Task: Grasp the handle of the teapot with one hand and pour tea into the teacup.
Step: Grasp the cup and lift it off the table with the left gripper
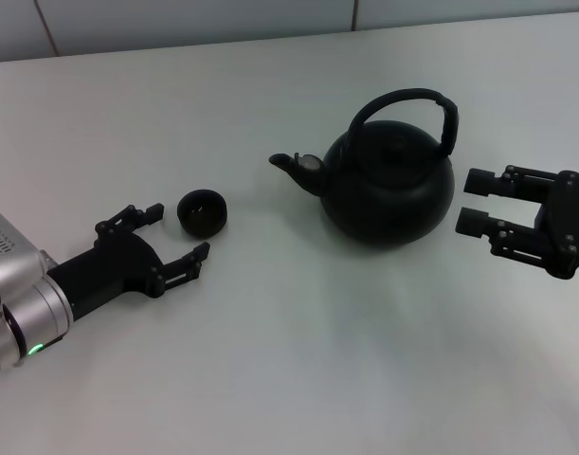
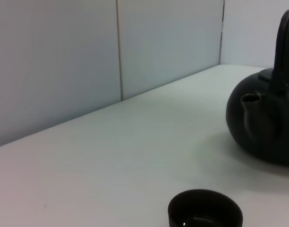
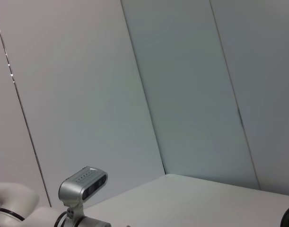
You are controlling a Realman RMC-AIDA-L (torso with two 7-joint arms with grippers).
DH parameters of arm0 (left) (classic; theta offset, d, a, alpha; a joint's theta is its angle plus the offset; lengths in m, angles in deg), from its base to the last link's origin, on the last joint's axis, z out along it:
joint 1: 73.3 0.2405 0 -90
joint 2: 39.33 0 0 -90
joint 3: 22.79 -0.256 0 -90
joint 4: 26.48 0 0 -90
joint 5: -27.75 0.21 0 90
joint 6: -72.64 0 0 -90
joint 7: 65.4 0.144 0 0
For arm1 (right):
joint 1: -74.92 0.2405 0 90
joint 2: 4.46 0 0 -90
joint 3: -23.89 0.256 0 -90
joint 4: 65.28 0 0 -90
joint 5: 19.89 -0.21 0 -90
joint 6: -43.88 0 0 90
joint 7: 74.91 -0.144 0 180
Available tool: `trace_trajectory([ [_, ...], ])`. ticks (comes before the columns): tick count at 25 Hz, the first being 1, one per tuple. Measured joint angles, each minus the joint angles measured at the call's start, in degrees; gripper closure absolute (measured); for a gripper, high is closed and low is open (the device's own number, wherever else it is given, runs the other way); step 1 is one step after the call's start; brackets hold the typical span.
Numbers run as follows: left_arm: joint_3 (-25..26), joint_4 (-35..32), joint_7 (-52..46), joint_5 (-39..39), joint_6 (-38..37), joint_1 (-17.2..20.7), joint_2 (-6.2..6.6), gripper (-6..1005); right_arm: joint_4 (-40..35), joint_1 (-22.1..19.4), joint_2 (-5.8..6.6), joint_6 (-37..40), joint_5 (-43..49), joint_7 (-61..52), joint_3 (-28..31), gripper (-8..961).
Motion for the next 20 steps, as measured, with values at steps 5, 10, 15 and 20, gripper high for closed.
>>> trace_trajectory([
  [5,0.0,-0.1,0.0,0.0,-0.5,-0.2,0.00,213,-0.5,0.0,0.07,-0.1,0.0,0.0,0.0,396],
  [10,0.2,-0.2,-0.1,0.0,-1.7,-0.4,0.00,127,-0.6,0.1,0.07,-0.7,0.0,0.0,0.0,396],
  [15,0.0,-0.3,-0.2,0.0,-2.0,-0.9,0.00,130,-0.6,0.2,0.07,-1.2,0.0,0.0,0.0,396],
  [20,0.0,-0.3,-0.2,0.0,-1.8,-1.3,0.00,131,-0.6,0.2,0.07,-1.2,0.0,0.0,0.0,396],
])
